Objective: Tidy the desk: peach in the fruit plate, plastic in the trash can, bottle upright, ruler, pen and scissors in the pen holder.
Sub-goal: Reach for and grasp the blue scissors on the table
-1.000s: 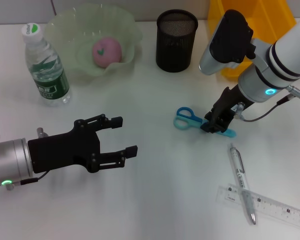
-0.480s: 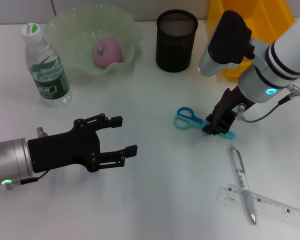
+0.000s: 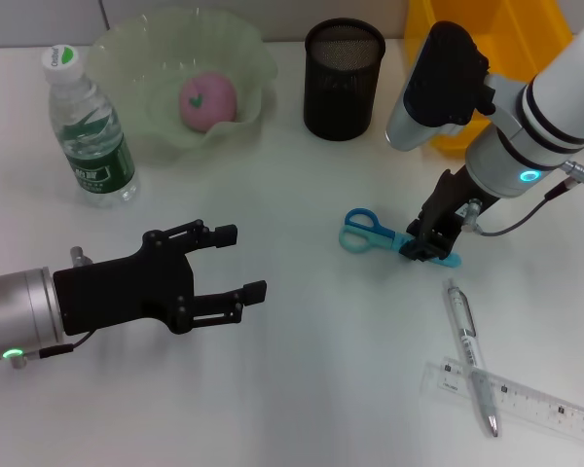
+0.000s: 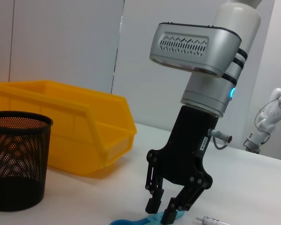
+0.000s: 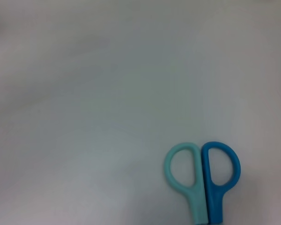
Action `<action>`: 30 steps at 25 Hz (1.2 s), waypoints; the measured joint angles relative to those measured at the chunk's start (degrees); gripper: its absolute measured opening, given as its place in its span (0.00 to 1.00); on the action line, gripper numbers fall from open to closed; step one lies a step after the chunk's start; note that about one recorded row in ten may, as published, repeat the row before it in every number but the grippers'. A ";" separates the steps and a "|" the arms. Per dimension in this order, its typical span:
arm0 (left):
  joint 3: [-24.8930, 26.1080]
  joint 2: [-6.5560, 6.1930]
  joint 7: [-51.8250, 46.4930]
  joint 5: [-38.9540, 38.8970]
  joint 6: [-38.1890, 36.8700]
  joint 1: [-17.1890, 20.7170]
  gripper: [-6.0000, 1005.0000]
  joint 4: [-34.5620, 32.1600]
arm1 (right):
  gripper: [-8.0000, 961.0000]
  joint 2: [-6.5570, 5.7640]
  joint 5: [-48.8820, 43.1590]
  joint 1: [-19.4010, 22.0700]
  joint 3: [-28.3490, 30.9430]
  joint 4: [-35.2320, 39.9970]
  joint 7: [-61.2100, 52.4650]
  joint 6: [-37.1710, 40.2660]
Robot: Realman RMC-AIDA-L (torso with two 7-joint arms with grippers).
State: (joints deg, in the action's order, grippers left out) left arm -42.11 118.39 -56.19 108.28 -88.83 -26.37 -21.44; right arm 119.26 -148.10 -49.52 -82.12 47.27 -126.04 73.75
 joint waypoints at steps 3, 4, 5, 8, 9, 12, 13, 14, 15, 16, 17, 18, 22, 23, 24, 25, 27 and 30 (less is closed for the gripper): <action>0.01 0.00 0.01 0.00 0.03 -0.09 0.83 0.00 | 0.28 0.00 -0.01 -0.07 -0.10 -0.04 0.01 0.13; 0.02 0.00 0.01 0.00 0.05 -0.12 0.83 0.00 | 0.28 0.00 -0.05 -0.11 -0.12 -0.04 0.03 0.42; 0.02 0.00 0.01 0.00 0.05 -0.12 0.83 0.00 | 0.28 0.00 -0.05 -0.11 -0.12 -0.04 0.03 0.42; 0.02 0.00 -0.05 0.00 0.12 -0.28 0.83 0.00 | 0.28 0.00 -0.08 -0.18 -0.14 -0.02 0.18 0.58; 0.02 0.00 -0.05 0.00 0.12 -0.28 0.83 0.00 | 0.28 0.00 -0.08 -0.23 -0.18 -0.01 0.24 0.63; 0.02 0.00 -0.06 0.00 0.14 -0.30 0.83 0.00 | 0.28 0.00 -0.10 -0.34 -0.23 0.00 0.26 0.75; 0.07 0.00 -0.08 0.00 0.16 -0.40 0.83 0.00 | 0.28 0.00 -0.18 -0.43 -0.23 -0.01 0.26 0.87; 0.07 0.00 -0.08 0.00 0.16 -0.40 0.83 0.00 | 0.28 0.00 -0.56 -0.58 -0.23 -0.08 0.26 1.06; 0.07 0.00 -0.08 0.00 0.16 -0.40 0.83 0.00 | 0.28 0.00 -0.82 -0.68 -0.23 -0.18 0.26 1.17; 0.07 0.00 -0.08 0.00 0.16 -0.40 0.83 0.00 | 0.28 0.00 -1.08 -0.74 -0.23 -0.21 0.25 1.23; 0.11 0.00 -0.09 0.00 0.16 -0.55 0.83 0.00 | 0.28 0.00 -1.22 -0.77 -0.23 -0.22 0.26 1.26; 0.11 0.00 -0.09 0.00 0.16 -0.55 0.83 0.00 | 0.28 0.00 -1.22 -0.77 -0.23 -0.22 0.26 1.26; 0.10 0.00 -0.11 0.00 0.24 -0.76 0.83 -0.26 | 0.28 0.00 -1.40 -0.77 -0.23 -0.23 0.25 1.29; 0.10 0.00 -0.12 0.00 0.24 -0.78 0.83 -0.35 | 0.28 0.00 -1.40 -0.78 -0.23 -0.23 0.25 1.30; 0.11 0.00 -0.14 0.00 0.24 -0.80 0.83 -0.45 | 0.28 0.00 -1.40 -0.81 -0.23 -0.26 0.25 1.33; 0.11 0.00 -0.14 0.00 0.24 -0.80 0.83 -0.45 | 0.28 0.00 -1.40 -0.81 -0.23 -0.26 0.25 1.33; 0.10 0.00 -0.21 0.00 0.25 -0.90 0.83 -0.65 | 0.28 0.00 -1.40 -0.82 -0.23 -0.29 0.39 1.37; 0.10 0.00 -0.26 0.00 0.24 -1.08 0.83 -0.68 | 0.27 0.00 -1.40 -0.84 -0.23 -0.32 0.47 1.39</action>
State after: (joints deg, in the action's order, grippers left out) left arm -42.01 118.39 -56.45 108.28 -88.59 -27.46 -22.12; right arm 119.27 -149.51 -50.36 -82.35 46.94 -125.57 75.15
